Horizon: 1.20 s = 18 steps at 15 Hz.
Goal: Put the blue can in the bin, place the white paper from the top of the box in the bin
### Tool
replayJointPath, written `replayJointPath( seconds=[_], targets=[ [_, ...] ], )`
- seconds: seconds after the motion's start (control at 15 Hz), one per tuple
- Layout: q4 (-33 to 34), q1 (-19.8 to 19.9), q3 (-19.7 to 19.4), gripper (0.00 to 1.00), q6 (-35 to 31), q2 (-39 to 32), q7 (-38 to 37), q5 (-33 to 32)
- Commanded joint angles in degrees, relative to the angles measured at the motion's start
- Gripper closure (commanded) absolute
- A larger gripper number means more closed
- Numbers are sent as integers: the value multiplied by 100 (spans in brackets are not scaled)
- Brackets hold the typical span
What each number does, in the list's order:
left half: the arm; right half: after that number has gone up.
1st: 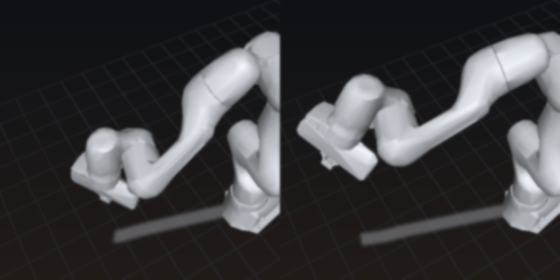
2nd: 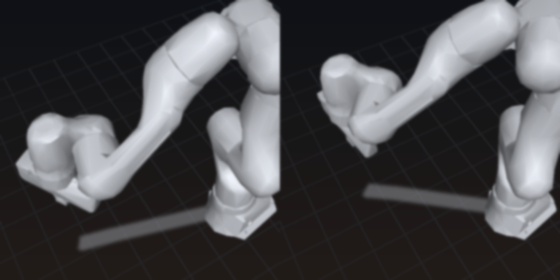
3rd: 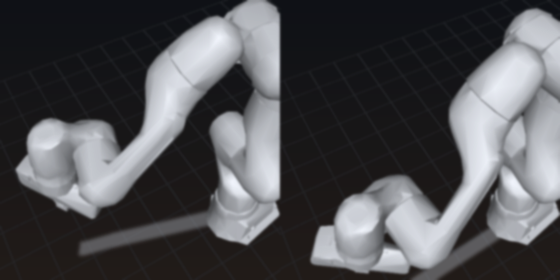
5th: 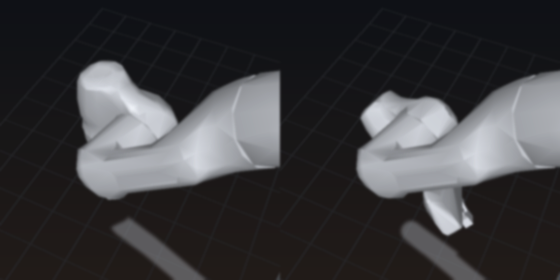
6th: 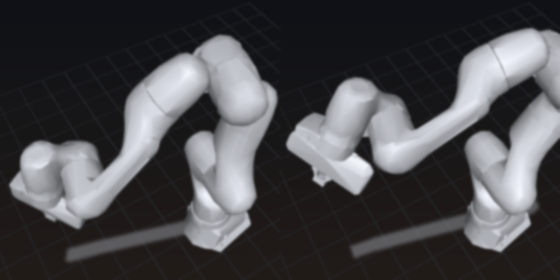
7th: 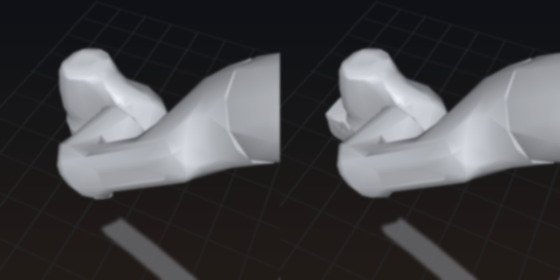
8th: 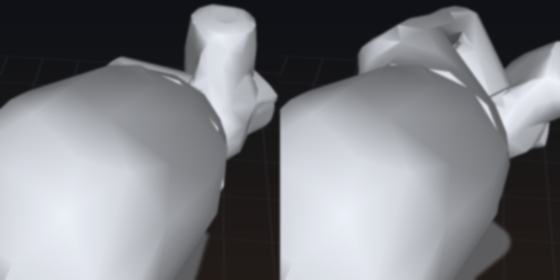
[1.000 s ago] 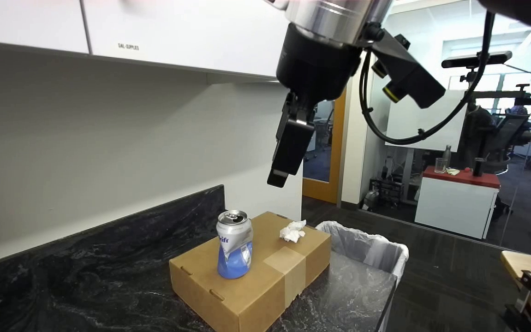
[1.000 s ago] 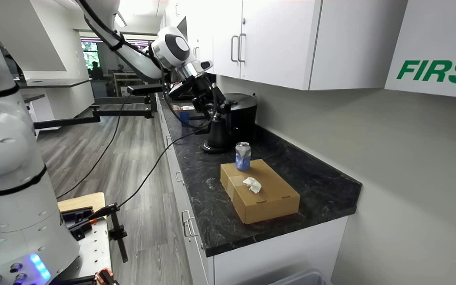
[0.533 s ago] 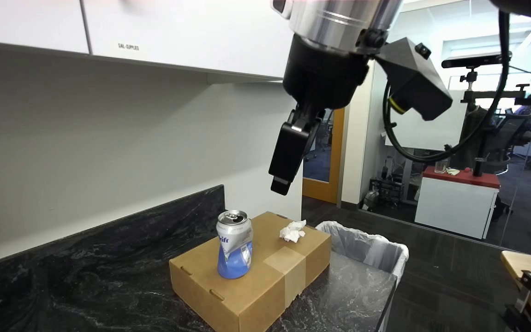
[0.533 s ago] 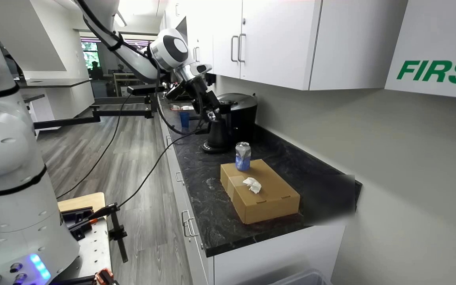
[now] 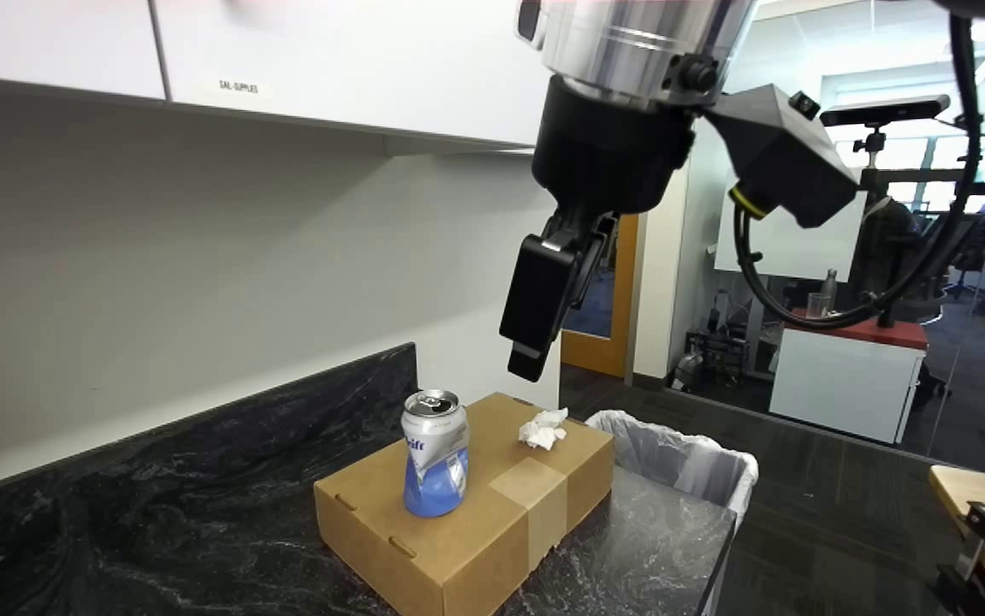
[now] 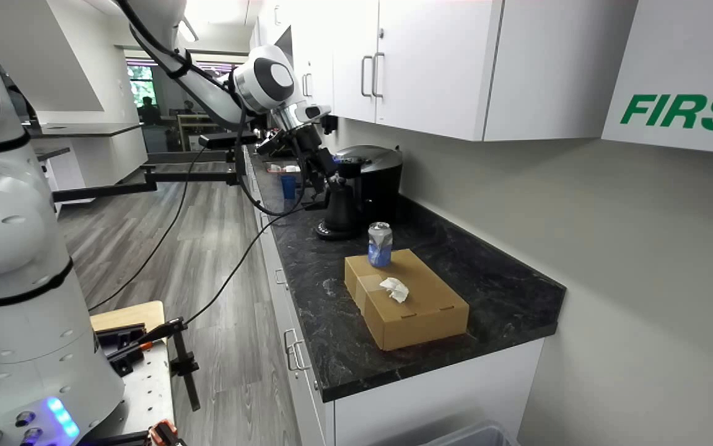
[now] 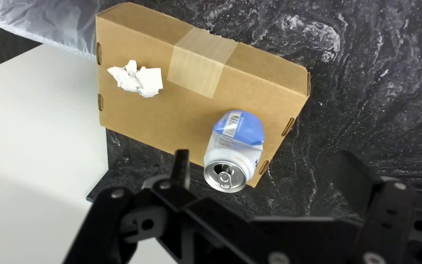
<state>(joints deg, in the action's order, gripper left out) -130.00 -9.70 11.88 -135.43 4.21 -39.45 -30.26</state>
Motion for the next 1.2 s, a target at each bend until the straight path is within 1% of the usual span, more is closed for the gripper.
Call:
replayJointPath(
  seconds=[0.0, 0.13, 0.27, 0.33, 0.47, 0.53, 0.73, 0.93, 1.07, 1.13],
  targets=[
    [5, 28, 28, 0, 10, 3, 15, 20],
    [4, 28, 28, 0, 10, 3, 14, 24],
    [-146, 65, 39, 0, -536, 12, -405, -407],
    [-272, 110, 19, 0, -919, -12, -676, -715],
    [-423, 187, -47, 0, -1336, -160, -1217, -1280],
    [-470, 223, -92, 0, -1466, -247, -1507, -1619],
    [-439, 384, -307, 0, -1832, -667, -2661, -2975],
    [-95, 460, -600, 0, -2312, -1039, -4018, -4399],
    [166, 464, -748, 0, -2547, -1225, -4851, -5217],
    [288, 463, -792, 0, -2606, -1293, -5174, -5518]
  ],
)
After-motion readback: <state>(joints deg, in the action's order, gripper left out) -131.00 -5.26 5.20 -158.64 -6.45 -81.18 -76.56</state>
